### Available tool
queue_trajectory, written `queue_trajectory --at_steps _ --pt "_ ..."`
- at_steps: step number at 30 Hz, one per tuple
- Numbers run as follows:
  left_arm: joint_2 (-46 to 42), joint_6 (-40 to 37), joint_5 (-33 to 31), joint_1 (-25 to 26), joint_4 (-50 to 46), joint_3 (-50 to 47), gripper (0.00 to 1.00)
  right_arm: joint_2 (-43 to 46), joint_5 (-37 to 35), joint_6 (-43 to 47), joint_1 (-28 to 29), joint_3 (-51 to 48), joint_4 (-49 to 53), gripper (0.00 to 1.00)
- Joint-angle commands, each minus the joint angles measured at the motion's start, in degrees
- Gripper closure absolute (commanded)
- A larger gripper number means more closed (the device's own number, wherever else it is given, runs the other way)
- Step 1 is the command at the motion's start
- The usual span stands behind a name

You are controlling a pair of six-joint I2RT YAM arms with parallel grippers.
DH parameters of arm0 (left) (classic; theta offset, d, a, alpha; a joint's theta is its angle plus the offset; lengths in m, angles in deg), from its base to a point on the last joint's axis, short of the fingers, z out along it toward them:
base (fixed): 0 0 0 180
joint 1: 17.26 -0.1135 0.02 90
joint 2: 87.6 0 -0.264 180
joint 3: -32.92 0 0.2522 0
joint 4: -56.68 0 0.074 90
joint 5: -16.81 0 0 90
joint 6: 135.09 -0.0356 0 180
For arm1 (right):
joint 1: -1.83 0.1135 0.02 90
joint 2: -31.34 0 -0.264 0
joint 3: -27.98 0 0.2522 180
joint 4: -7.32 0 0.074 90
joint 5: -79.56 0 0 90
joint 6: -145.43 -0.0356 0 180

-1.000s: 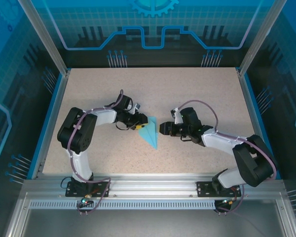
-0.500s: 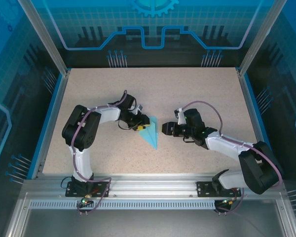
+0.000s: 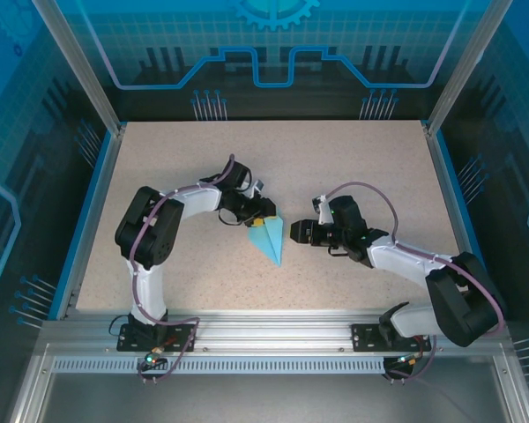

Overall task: Fold a paper plane with a square sheet of paper (fold left side to right side)
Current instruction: Turn over the paper at the center of the table.

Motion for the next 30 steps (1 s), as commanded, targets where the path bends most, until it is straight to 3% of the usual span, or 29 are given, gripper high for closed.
queue_trajectory --at_steps 1,9,16,24,30 --pt "1.29 -0.31 1.99 0.92 -1.31 1.65 0.63 1.39 0.43 -0.5 -0.8 -0.89 0.75 0.42" --pt "-0.42 -1.69 1.39 0.95 -0.92 2.0 0.9 2.59 3.4 -0.82 -1.82 -1.92 -0.45 0.3" --pt "-6.69 -4.08 0.21 0.74 -3.02 5.19 0.96 4.81 10.37 -3.19 -5.16 -4.09 -4.31 0.01" --pt "-12.77 -2.07 1.67 -1.46 -3.41 10.5 0.95 6.93 23.45 -7.6 -7.92 -5.12 -13.58 0.0" --pt "-16.13 1.14 4.34 -1.76 -0.16 11.86 0.95 5.88 26.65 -12.68 -7.66 -4.68 -19.93 0.0"
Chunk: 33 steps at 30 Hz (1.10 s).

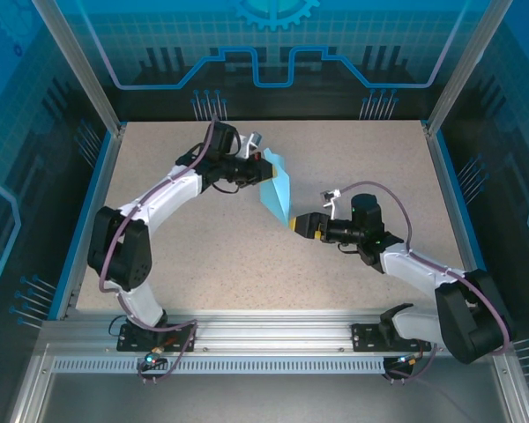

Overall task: Fold a paper plane with a square sheet of paper (fold left side to right side)
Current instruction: Turn over the paper at the center of the table.

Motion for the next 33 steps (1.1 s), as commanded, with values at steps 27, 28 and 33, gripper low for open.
queue_trajectory --at_steps 27,28,33 --pt "-4.82 10.51 12.45 0.56 12.93 -5.18 0.94 -8.39 7.01 -11.89 -0.71 10.45 -17.07 0.56" --pt "-4.78 10.52 12.57 0.57 13.2 -5.18 0.94 -8.22 6.94 -11.8 -0.75 10.44 -16.75 0.59" --pt "-5.55 8.29 11.76 0.43 11.6 -5.39 0.77 -6.85 6.36 -9.06 -0.98 10.7 -11.79 0.73"
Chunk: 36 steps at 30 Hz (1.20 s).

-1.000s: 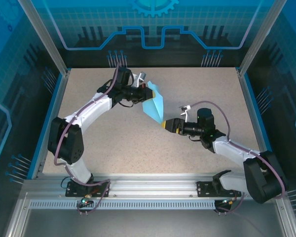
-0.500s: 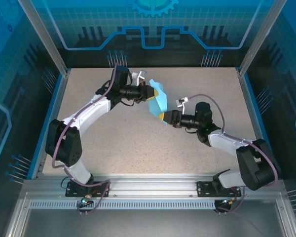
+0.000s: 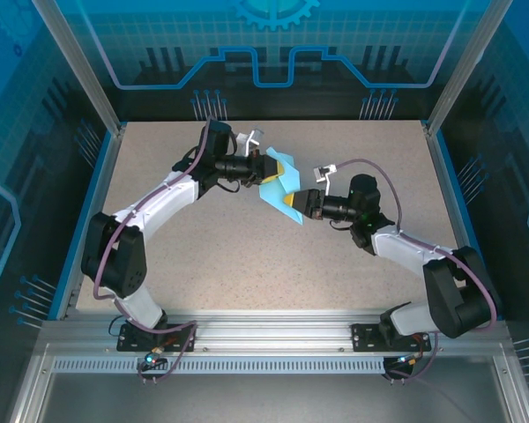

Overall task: Fold a paper plane with a square sheet of paper (fold left side to right side)
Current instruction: Turn over the paper at the center of the table.

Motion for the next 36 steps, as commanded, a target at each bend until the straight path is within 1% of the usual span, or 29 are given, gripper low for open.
queue_trajectory --at_steps 1,2,5,7,10,12,15,18,20,23,26,29,32,36 --pt "-3.03 -2.74 0.59 0.19 -1.14 -0.75 0.72 2.36 -0.01 3.32 -0.95 1.61 5.16 0.75" --pt "-3.46 -3.8 -0.24 0.16 -2.34 -0.85 0.64 2.91 -0.42 4.54 -0.91 1.65 6.89 0.77" --pt "-5.48 -6.95 -3.39 -0.37 -6.04 -1.07 0.44 4.75 -1.77 8.73 -0.95 2.24 13.87 0.8" --pt "-7.55 -8.52 -5.83 -0.8 -7.41 -1.96 0.36 6.03 -3.46 12.92 -0.74 3.34 20.87 0.82" --pt "-11.89 -10.46 -10.11 -1.47 -8.53 -4.17 0.26 8.31 -7.53 20.2 -0.22 5.57 32.78 0.84" --pt "-15.27 -11.56 -13.23 -1.69 -8.92 -5.84 0.22 9.63 -11.12 24.8 0.36 7.26 39.93 0.85" --pt "-20.94 -13.21 -19.07 -1.88 -9.78 -8.62 0.14 10.91 -18.23 31.3 1.83 10.55 50.5 0.87" --pt "-26.88 -14.32 -25.39 -2.06 -10.87 -11.09 0.08 11.12 -27.56 37.49 4.44 15.26 60.34 0.88" --pt "-30.64 -14.89 -30.35 -2.05 -12.09 -12.39 0.03 10.59 -35.63 41.44 7.4 18.56 66.34 0.88" --pt "-35.66 -15.63 -37.33 -2.16 -14.49 -13.45 0.01 8.06 -49.48 46.09 12.9 23.56 74.13 0.88" --pt "-39.14 -16.5 -41.91 -2.22 -16.68 -13.53 0.01 3.35 -64.1 49.1 18.61 29.12 80.81 0.88" --pt "-41.73 -16.8 -44.92 -2.31 -17.95 -13.69 0.01 -3.05 -76.46 50.71 23.6 34.41 86.99 0.88" --pt "-43.56 -16.98 -46.76 -2.37 -18.59 -13.95 0.01 -10.34 -86.96 51.45 27.87 39.3 92.21 0.88" --pt "-44.57 -17.16 -47.62 -2.33 -19.28 -13.89 0.01 -19.6 -96.61 51.87 31.75 44.63 97.59 0.88"
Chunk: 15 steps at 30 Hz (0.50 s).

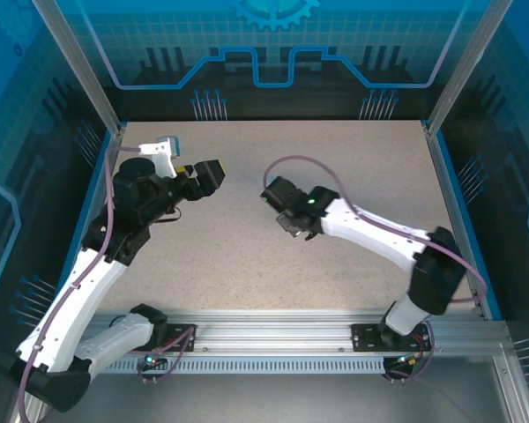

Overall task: Fold a paper plane with a square sheet of paper (fold left side to right side)
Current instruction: Turn over the paper at the center of the table.

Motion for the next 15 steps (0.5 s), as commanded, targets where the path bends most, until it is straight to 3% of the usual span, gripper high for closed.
queue_trajectory --at_steps 1,9,15 --pt "-0.89 -1.83 -3.1 -0.41 -1.95 -0.78 0.01 -6.39 -15.37 2.09 2.95 4.27 9.89 0.88" --pt "-0.87 -1.75 -3.14 -0.41 -1.93 -0.6 0.01 -22.28 -22.55 1.28 6.71 10.31 17.16 0.88" --pt "-0.63 -1.6 -3.21 -0.47 -2.1 -0.38 0.01 -27.81 -17.95 2.19 8.63 11.48 17.57 0.87"
